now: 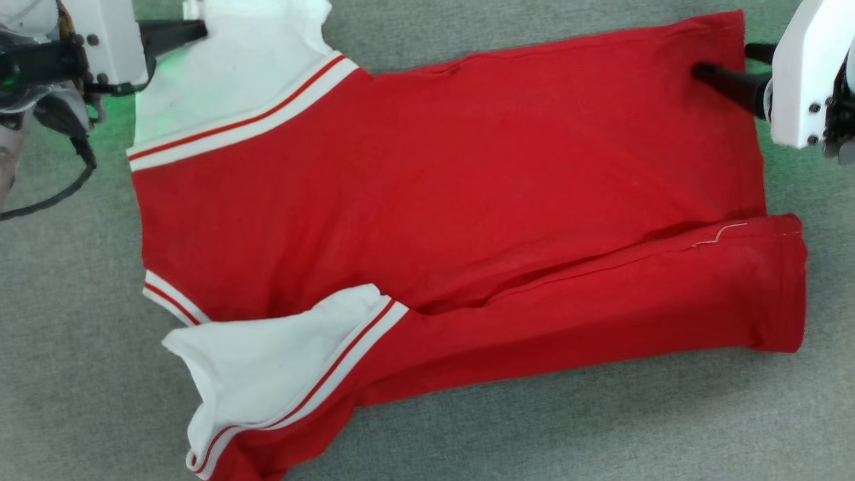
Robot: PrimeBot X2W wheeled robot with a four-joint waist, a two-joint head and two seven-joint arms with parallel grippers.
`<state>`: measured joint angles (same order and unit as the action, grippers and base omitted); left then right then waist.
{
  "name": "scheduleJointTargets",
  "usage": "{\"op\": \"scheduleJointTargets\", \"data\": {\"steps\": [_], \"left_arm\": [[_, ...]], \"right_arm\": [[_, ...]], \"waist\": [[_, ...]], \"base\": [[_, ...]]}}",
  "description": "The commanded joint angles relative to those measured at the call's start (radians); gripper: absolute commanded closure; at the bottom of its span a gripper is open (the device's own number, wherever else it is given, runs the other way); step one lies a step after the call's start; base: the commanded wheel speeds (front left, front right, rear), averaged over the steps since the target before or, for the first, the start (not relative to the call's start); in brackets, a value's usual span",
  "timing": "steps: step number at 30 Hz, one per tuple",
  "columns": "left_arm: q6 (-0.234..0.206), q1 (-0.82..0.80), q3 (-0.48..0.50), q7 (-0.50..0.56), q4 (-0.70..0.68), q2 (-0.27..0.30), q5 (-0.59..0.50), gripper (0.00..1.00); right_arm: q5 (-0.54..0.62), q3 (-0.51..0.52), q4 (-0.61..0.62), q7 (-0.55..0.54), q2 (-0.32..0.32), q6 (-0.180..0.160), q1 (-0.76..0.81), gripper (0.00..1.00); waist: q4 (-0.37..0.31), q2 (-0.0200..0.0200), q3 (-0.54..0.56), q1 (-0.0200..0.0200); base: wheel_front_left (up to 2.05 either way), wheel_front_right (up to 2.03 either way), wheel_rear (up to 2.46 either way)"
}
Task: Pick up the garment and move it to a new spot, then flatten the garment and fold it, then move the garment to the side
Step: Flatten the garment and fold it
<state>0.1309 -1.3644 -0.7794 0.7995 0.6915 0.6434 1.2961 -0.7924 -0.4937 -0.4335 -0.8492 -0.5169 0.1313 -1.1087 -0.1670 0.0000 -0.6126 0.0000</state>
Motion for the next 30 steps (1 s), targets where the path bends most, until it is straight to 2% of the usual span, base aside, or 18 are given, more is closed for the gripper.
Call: {"op": "scheduleJointTargets", "data": {"steps": [1, 7, 8, 9, 10, 16, 21, 27, 30], "left_arm": [[-0.001, 0.011, -0.014, 0.004, 0.002, -0.006, 0.005, 1.0], [-0.001, 0.008, -0.037, -0.006, -0.026, -0.014, 0.026, 1.0], [-0.001, 0.008, -0.04, -0.009, -0.029, -0.016, 0.029, 1.0], [-0.001, 0.008, -0.043, -0.012, -0.031, -0.018, 0.033, 1.0], [-0.001, 0.009, -0.047, -0.017, -0.034, -0.021, 0.037, 1.0], [-0.001, 0.05, -0.048, -0.083, -0.061, -0.029, 0.079, 1.0], [-0.001, 0.118, -0.042, -0.181, -0.171, -0.012, 0.124, 1.0], [-0.001, 0.227, -0.059, -0.283, -0.385, 0.058, 0.158, 1.0], [-0.001, 0.29, -0.068, -0.327, -0.5, 0.11, 0.17, 1.0]], "right_arm": [[-0.001, -0.003, -0.009, 0.009, 0.001, -0.001, -0.019, 0.0], [-0.004, -0.063, -0.093, 0.025, 0.008, -0.001, -0.053, 0.0], [-0.01, -0.071, -0.101, 0.029, 0.007, -0.001, -0.056, 0.5], [-0.016, -0.078, -0.11, 0.034, 0.006, -0.001, -0.059, 0.73], [-0.023, -0.086, -0.119, 0.038, 0.005, -0.001, -0.062, 1.0], [-0.059, -0.12, -0.135, 0.106, -0.026, -0.001, -0.044, 1.0], [-0.089, -0.151, -0.101, 0.193, -0.077, -0.001, -0.001, 1.0], [-0.14, -0.184, -0.001, 0.249, -0.17, -0.001, 0.097, 1.0], [-0.159, -0.188, 0.058, 0.261, -0.225, -0.001, 0.156, 1.0]], "waist": [[0.008, 0.0, -0.007, 0.0], [0.021, 0.0, -0.008, 0.0], [0.023, 0.0, -0.008, 0.0], [0.025, 0.0, -0.007, 0.0], [0.027, 0.0, -0.005, 0.0], [0.054, 0.0, 0.043, 0.0], [0.087, 0.0, 0.119, 0.0], [0.133, 0.0, 0.207, 0.0], [0.155, 0.0, 0.242, 0.0]], "base": [[0.0, 0.0, 0.0], [0.0, 0.0, 0.0], [0.0, 0.0, 0.0], [0.0, 0.0, 0.0], [0.0, 0.0, 0.0], [0.0, 0.0, 0.0], [0.0, 0.0, 0.0], [0.0, 0.0, 0.0], [0.0, 0.0, 0.0]]}}
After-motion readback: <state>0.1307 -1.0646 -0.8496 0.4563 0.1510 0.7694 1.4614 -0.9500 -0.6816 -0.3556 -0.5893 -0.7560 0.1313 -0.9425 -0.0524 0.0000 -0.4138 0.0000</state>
